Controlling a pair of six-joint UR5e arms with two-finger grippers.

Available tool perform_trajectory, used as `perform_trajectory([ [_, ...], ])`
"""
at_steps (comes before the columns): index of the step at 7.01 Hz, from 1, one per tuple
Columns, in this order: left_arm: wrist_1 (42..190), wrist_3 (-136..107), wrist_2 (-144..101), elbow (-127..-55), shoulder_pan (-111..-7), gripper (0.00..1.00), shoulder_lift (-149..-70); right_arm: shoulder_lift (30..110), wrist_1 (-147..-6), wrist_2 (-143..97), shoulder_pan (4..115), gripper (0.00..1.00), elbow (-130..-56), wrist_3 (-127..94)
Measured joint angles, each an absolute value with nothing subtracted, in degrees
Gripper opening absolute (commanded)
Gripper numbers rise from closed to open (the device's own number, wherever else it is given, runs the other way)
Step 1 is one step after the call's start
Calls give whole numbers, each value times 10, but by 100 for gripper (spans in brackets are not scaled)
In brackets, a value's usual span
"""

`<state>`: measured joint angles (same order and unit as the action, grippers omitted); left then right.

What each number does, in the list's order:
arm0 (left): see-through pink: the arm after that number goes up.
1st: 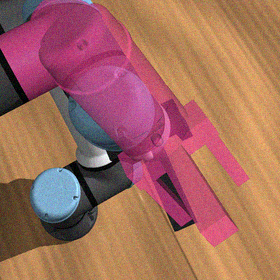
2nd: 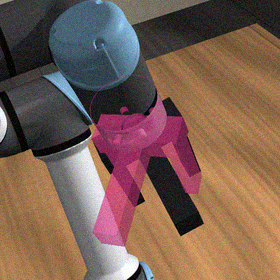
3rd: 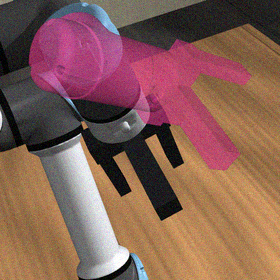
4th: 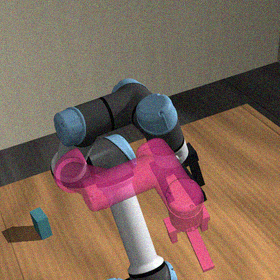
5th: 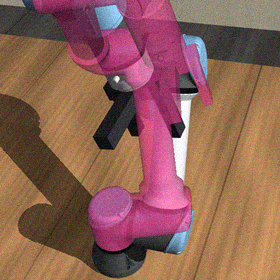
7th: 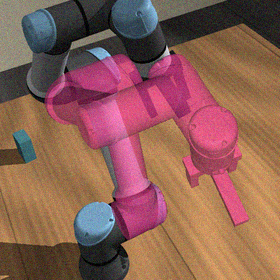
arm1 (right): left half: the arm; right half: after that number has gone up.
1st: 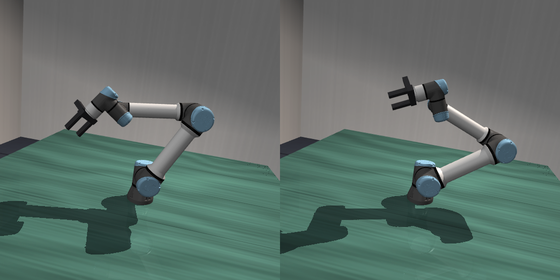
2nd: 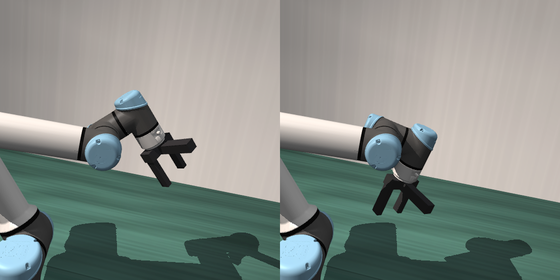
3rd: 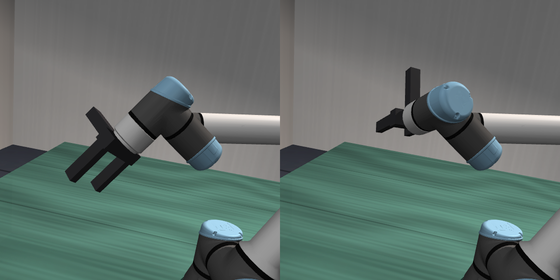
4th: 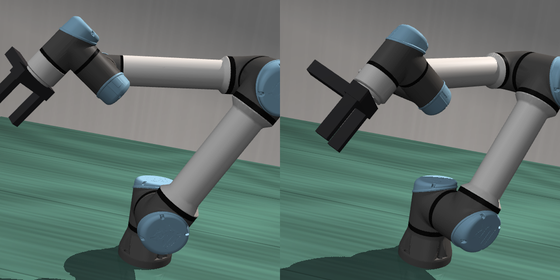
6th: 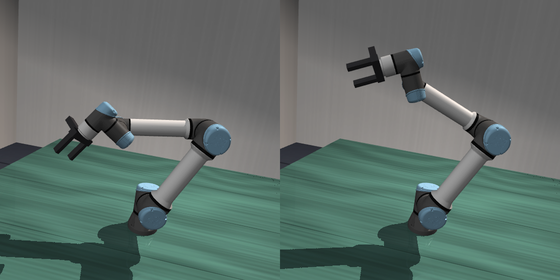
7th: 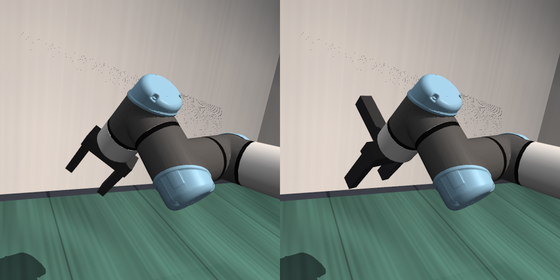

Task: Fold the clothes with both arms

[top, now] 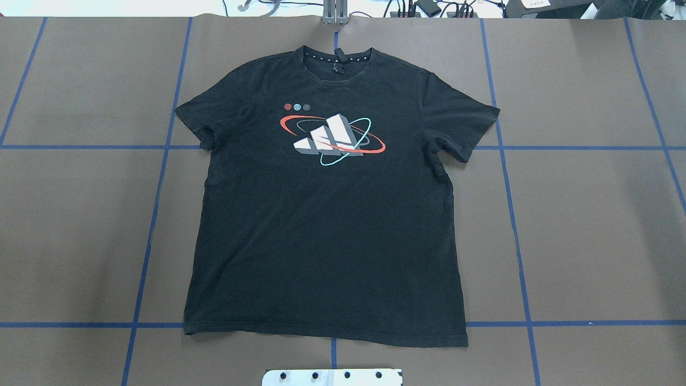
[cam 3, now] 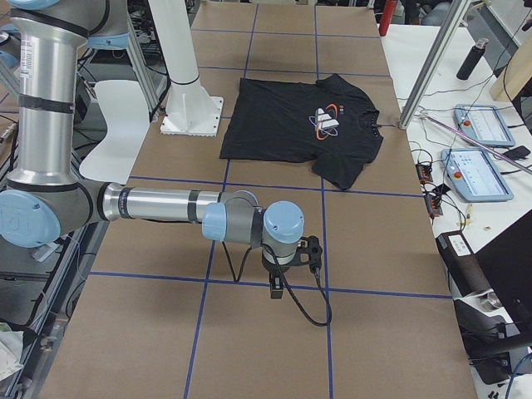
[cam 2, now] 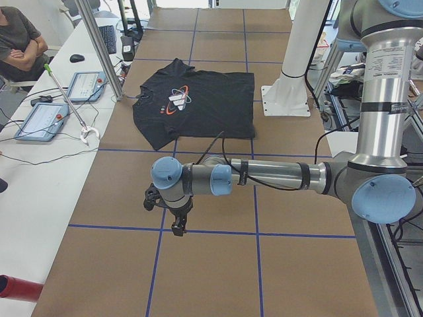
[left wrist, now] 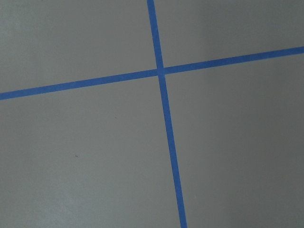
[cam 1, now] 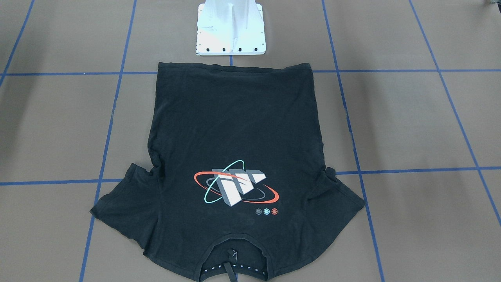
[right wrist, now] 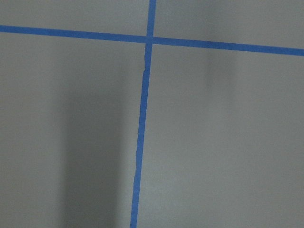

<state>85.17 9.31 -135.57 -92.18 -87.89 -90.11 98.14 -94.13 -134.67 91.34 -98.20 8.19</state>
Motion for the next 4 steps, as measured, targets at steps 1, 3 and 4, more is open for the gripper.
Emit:
perform_trajectory([
  [1, 852, 93, -1356, -921, -879, 100, -901, 981, -941, -1348, 913, 100, -983, 82],
  [3, 854, 93, -1356, -921, -879, 100, -902, 978, -941, -1349, 913, 100, -983, 81],
  [4, 854, 92, -1355, -923, -879, 100, -906, 975, -941, -1350, 913, 100, -983, 81],
])
